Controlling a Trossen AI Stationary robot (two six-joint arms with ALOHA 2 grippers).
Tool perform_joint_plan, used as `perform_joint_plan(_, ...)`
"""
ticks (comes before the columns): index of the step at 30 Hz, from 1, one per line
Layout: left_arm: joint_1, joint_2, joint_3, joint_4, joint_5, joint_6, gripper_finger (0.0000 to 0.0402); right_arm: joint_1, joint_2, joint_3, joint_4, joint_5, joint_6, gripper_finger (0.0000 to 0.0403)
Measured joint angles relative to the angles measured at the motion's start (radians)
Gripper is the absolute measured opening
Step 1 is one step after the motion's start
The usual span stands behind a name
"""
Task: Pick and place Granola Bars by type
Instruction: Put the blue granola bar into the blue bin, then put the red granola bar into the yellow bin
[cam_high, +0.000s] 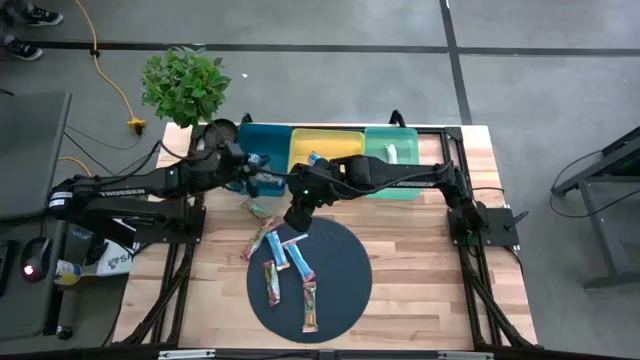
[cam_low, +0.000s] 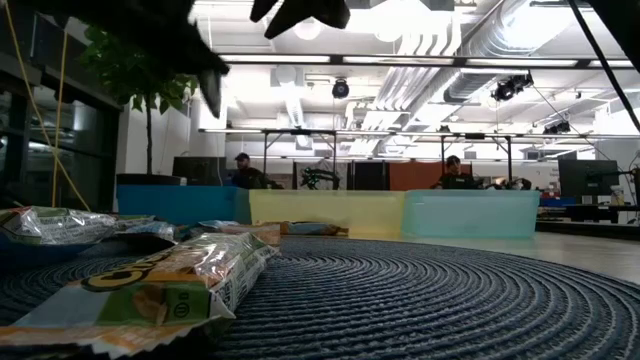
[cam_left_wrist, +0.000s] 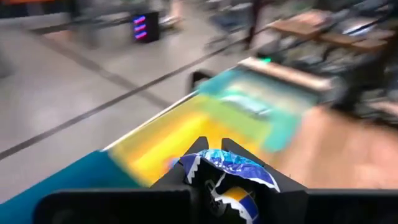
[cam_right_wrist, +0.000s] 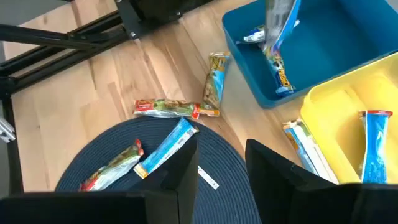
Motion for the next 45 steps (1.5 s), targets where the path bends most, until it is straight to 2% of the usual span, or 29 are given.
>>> perform_joint_plan(3, 0.057, 0.017, 0.000, -0.076, -0.075, -0.047, 0.0030, 0.012, 0.000, 0.000, -0.002, 0.025, 0.007, 0.0119)
perform_joint_plan(6, 0.139, 0.045, 0.000, -0.105, -0.083, -0.090, 0.0030, 0.022, 0.000, -0.002, -0.001, 0.046, 0.013, 0.0119)
perform_joint_plan(9, 0.231, 0.094, 0.000, -0.128, 0.001, -0.120, 0.0030, 0.027, 0.000, -0.008, -0.006, 0.066, 0.023, 0.0119)
perform_joint_plan(12, 0.315, 0.160, 0.000, -0.145, 0.141, -0.170, 0.0030, 0.027, 0.000, -0.008, -0.006, 0.069, 0.026, 0.0119)
perform_joint_plan(17, 0.400, 0.262, 0.005, -0.163, 0.299, -0.195, 0.0030, 0.027, 0.000, -0.009, -0.006, 0.070, 0.031, 0.0119)
perform_joint_plan(24, 0.435, 0.370, 0.097, -0.194, 0.288, -0.161, 0.0034, 0.027, 0.000, -0.009, -0.006, 0.069, 0.031, 0.0119)
perform_joint_plan(26, 0.433, 0.393, 0.128, -0.216, 0.281, -0.157, 0.0045, 0.027, 0.000, -0.009, -0.006, 0.069, 0.031, 0.0119)
perform_joint_plan(31, 0.432, 0.425, 0.172, -0.246, 0.344, -0.115, 0.0094, 0.027, 0.000, -0.009, -0.006, 0.069, 0.031, 0.0119)
perform_joint_plan(39, 0.432, 0.427, 0.177, -0.272, 0.407, -0.113, 0.0166, 0.027, 0.000, -0.009, -0.006, 0.072, 0.031, 0.0119)
perform_joint_plan(45, 0.432, 0.410, 0.177, -0.271, 0.499, -0.096, 0.0208, 0.027, 0.000, -0.009, -0.008, 0.073, 0.031, 0.0119)
